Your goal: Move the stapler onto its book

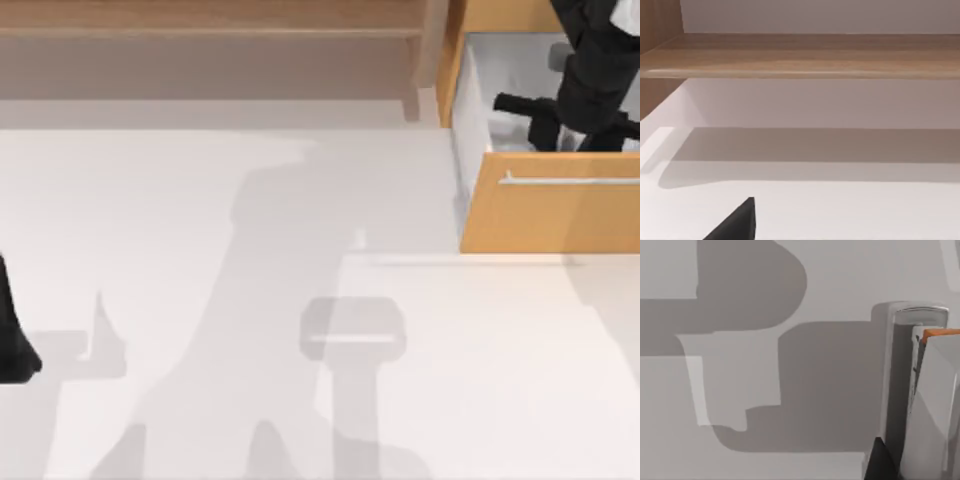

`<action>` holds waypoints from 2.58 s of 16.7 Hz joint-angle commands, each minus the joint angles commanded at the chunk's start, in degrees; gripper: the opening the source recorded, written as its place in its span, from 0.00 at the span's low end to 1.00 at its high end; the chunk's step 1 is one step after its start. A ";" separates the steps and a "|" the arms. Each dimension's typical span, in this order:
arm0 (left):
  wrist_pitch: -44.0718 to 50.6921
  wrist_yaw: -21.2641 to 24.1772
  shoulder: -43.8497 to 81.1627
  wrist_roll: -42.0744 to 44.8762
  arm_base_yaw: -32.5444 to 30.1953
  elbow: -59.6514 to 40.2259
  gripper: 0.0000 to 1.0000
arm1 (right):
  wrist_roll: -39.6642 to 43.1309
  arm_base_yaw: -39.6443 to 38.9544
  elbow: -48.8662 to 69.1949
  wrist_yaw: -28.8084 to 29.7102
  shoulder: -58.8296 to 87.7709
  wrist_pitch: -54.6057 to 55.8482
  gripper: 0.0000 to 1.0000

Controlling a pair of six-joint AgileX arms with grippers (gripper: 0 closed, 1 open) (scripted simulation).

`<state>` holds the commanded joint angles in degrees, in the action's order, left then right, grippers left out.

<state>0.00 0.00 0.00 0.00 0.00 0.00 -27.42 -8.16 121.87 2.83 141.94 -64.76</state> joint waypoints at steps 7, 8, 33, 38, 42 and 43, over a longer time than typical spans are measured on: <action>0.00 0.00 0.00 0.00 0.00 0.00 1.00 | 1.75 -0.01 -3.93 -0.36 -4.74 0.51 0.00; 0.00 0.00 0.00 0.00 0.00 0.00 1.00 | 2.45 0.03 -5.37 -0.59 -6.34 1.06 0.00; 0.00 0.00 0.00 0.00 0.00 0.00 1.00 | 42.21 26.90 -55.28 -4.57 -48.15 10.85 0.00; 0.00 0.00 0.00 0.00 0.00 0.00 1.00 | 46.00 27.65 -59.35 -3.84 -47.81 12.12 0.00; 0.00 0.00 0.00 0.00 0.00 0.00 1.00 | 45.86 27.37 -59.25 -3.88 -47.85 12.02 0.00; 0.00 0.00 0.00 0.00 0.00 0.00 1.00 | 45.86 27.38 -59.38 -3.88 -47.76 12.23 0.00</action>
<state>0.00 0.00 0.00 0.00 0.00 0.00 18.44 19.22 62.50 -1.05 94.18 -52.52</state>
